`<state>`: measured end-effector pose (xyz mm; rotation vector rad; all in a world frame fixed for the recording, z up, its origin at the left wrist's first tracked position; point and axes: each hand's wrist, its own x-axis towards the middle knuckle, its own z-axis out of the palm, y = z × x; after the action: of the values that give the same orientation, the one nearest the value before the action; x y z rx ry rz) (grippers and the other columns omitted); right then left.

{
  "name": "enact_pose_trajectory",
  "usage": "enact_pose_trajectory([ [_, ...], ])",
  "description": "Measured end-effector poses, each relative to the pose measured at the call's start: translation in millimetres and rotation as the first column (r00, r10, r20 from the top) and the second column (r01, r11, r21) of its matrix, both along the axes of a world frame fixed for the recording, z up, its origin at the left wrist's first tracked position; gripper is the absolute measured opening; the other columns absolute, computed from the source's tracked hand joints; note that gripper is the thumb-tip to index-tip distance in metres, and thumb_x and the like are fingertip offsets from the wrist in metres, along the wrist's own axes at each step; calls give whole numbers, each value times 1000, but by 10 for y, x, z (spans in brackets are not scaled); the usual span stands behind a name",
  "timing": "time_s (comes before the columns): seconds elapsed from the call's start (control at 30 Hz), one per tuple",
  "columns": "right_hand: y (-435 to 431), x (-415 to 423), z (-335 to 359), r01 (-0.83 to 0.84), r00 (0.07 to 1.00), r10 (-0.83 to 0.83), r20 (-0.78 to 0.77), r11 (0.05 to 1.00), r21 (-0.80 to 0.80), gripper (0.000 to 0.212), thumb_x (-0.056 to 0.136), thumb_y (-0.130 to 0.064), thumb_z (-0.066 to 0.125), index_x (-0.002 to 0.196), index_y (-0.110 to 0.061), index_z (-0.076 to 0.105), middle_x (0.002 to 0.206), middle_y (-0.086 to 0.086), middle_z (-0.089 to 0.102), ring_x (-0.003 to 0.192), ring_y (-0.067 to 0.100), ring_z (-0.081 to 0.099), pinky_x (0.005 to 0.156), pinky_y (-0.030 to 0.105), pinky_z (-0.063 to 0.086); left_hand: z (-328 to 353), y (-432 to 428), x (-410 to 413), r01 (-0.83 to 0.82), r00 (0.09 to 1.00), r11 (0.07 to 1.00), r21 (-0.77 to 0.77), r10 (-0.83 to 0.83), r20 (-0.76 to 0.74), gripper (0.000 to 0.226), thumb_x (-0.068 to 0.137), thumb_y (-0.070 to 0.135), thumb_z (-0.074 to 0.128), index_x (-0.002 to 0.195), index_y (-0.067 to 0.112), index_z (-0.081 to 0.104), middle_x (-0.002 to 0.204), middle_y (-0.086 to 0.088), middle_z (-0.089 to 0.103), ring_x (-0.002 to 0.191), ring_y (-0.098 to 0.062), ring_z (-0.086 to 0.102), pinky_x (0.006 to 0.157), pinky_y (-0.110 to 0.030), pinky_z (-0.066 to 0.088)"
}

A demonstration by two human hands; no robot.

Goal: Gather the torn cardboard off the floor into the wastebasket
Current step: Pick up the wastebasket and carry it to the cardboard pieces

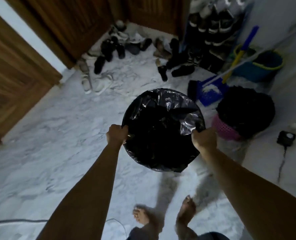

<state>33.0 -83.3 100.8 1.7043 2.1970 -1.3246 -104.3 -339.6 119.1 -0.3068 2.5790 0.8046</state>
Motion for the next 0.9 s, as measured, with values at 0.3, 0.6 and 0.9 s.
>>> enact_pose_trajectory([
  [0.3, -2297, -944, 890, -416, 907, 417, -62, 909, 25, 59, 96, -36, 60, 132, 5, 36, 135, 30, 47, 117, 45, 56, 81, 44, 46, 1050, -2759, 293, -405, 909, 914, 33, 407, -87, 44, 91, 38, 54, 76, -1, 68, 78, -18, 68, 80, -35, 67, 68, -33, 47],
  [0.6, -4647, -1422, 971, -678, 735, 671, -94, 727, -111, 43, 93, -42, 60, 114, -6, 49, 81, 12, 50, 57, 24, 47, 44, 30, 33, 1207, -5208, 727, -664, 747, 746, -47, 659, -93, 55, 94, 42, 46, 116, -7, 63, 116, -25, 65, 107, -41, 62, 92, -43, 52],
  [0.9, -6417, -2383, 317, -837, 536, 843, -44, 524, -157, 35, 94, -38, 59, 100, -9, 41, 69, 6, 41, 52, 20, 40, 43, 27, 29, 573, -6753, 527, -815, 579, 577, -58, 815, -32, 53, 96, 41, 47, 108, -8, 66, 112, -27, 66, 106, -40, 62, 91, -41, 49],
])
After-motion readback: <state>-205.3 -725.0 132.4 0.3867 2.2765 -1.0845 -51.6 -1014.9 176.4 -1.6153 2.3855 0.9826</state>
